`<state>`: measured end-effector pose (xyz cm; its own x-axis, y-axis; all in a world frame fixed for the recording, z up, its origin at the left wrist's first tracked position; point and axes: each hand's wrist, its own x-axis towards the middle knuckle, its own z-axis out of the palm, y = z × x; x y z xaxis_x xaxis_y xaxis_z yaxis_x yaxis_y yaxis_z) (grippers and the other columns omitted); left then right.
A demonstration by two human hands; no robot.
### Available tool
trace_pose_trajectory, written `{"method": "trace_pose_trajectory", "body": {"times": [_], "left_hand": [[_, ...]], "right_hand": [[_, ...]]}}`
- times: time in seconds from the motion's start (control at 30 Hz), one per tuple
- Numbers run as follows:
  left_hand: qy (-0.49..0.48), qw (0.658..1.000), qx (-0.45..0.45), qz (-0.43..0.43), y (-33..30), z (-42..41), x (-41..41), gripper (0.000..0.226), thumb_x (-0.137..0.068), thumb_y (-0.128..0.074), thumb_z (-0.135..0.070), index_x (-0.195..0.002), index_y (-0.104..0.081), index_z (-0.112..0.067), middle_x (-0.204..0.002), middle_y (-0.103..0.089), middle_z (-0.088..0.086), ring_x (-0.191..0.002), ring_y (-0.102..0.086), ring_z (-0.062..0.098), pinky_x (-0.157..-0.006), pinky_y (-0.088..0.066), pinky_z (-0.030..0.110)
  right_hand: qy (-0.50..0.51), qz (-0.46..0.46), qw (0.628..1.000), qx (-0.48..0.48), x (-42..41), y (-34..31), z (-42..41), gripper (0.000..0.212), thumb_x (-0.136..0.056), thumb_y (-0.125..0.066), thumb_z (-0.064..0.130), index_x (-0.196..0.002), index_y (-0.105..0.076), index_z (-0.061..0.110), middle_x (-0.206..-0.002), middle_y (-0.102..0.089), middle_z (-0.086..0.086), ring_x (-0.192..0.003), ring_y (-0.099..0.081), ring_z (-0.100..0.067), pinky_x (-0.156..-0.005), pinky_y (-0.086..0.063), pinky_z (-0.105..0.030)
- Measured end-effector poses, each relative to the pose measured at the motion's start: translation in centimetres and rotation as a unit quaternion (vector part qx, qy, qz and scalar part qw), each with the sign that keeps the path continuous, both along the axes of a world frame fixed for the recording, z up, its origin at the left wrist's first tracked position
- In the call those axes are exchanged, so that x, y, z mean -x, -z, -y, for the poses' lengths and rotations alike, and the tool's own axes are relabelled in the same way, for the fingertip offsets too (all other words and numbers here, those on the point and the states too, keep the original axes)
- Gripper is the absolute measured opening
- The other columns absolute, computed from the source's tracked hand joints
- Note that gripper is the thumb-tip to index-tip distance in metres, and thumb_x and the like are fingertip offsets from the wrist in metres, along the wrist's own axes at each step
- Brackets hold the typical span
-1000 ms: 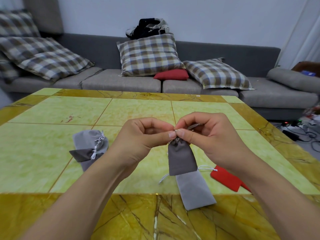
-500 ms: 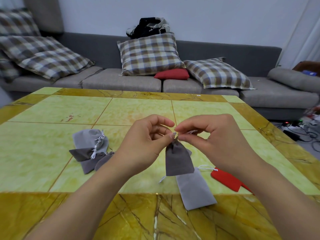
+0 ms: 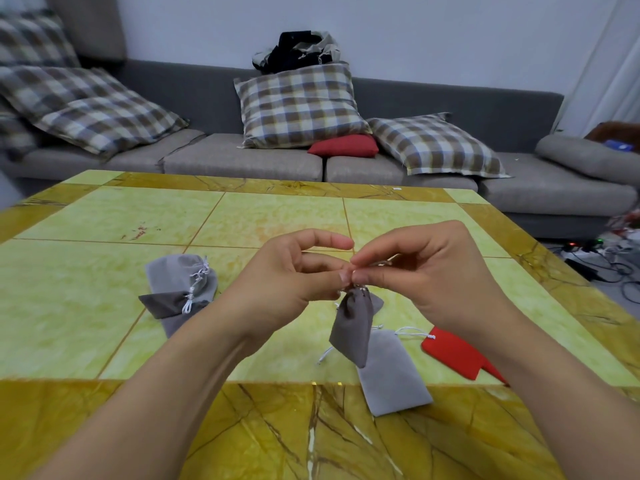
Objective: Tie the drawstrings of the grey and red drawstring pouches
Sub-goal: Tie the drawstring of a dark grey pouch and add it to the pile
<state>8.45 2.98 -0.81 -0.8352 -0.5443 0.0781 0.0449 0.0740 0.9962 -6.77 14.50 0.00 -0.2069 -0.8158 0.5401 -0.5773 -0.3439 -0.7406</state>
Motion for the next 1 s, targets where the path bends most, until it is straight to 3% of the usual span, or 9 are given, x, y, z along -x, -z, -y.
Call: {"method": "trace_pose_trajectory", "body": {"times": [0.2,0.3,0.4,0.53,0.8,0.87,1.0], "left_hand": [[0.010,1.000,0.007,0.014,-0.3,0.0,-0.3,0.045,-0.075,-0.077,0.005,-0.114,-0.063,-0.013,-0.088,-0.076,0.013,-0.085,-0.073,0.023,-0.082,-0.057,0.030],[0.002,0.999,0.037,0.035,-0.3,-0.3,-0.2,0.043,-0.073,-0.081,0.001,-0.110,-0.063,-0.014,-0.085,-0.077,0.011,-0.081,-0.073,0.022,-0.074,-0.056,0.026],[-0.001,0.998,0.052,0.039,-0.4,-0.6,0.0,0.038,-0.075,-0.080,-0.001,-0.107,-0.064,-0.012,-0.080,-0.077,0.011,-0.070,-0.070,0.014,-0.063,-0.051,0.019],[0.009,0.998,0.048,0.046,-0.2,-1.1,0.1,0.032,-0.078,-0.077,0.000,-0.105,-0.064,-0.010,-0.076,-0.075,0.013,-0.066,-0.068,0.013,-0.059,-0.050,0.017],[0.036,0.998,0.022,0.045,-0.1,-1.0,0.1,0.035,-0.081,-0.075,-0.002,-0.112,-0.063,-0.011,-0.077,-0.075,0.009,-0.070,-0.067,0.012,-0.065,-0.051,0.018],[0.041,0.998,0.018,0.034,-0.2,-1.0,0.0,0.037,-0.081,-0.075,-0.003,-0.115,-0.063,-0.013,-0.080,-0.073,0.018,-0.074,-0.067,0.016,-0.068,-0.053,0.021],[0.033,0.999,0.012,0.007,-0.1,-0.8,0.0,0.039,-0.082,-0.074,-0.002,-0.117,-0.063,-0.013,-0.092,-0.072,0.025,-0.086,-0.071,0.021,-0.084,-0.057,0.030]], "right_hand": [[-0.001,0.028,1.000,-0.001,0.3,0.0,0.0,0.015,-0.068,-0.083,-0.003,-0.079,-0.078,0.005,-0.075,-0.077,-0.003,-0.073,-0.075,-0.016,-0.069,-0.058,-0.024],[-0.006,0.015,0.999,-0.029,0.3,-0.1,0.0,0.014,-0.070,-0.082,-0.003,-0.079,-0.079,0.007,-0.075,-0.077,-0.001,-0.073,-0.075,-0.013,-0.069,-0.056,-0.020],[-0.014,0.009,0.998,-0.053,0.5,-0.2,-0.1,0.014,-0.073,-0.080,-0.003,-0.083,-0.079,0.007,-0.078,-0.078,-0.001,-0.077,-0.075,-0.015,-0.073,-0.059,-0.025],[-0.025,-0.009,0.997,-0.071,0.5,-0.3,-0.3,0.017,-0.078,-0.076,-0.003,-0.087,-0.079,0.011,-0.081,-0.078,0.002,-0.080,-0.075,-0.012,-0.075,-0.059,-0.024],[-0.033,0.053,0.995,-0.082,0.6,0.1,0.1,0.018,-0.078,-0.074,-0.008,-0.090,-0.078,0.005,-0.085,-0.078,-0.007,-0.086,-0.075,-0.021,-0.081,-0.060,-0.032],[-0.018,0.072,0.995,-0.069,0.9,0.2,0.2,0.016,-0.076,-0.075,-0.008,-0.089,-0.078,0.002,-0.084,-0.078,-0.008,-0.087,-0.075,-0.021,-0.082,-0.059,-0.031],[0.006,0.110,0.994,-0.029,1.1,0.4,0.3,0.014,-0.071,-0.077,-0.006,-0.084,-0.076,0.000,-0.079,-0.076,-0.012,-0.074,-0.075,-0.023,-0.071,-0.059,-0.028]]}}
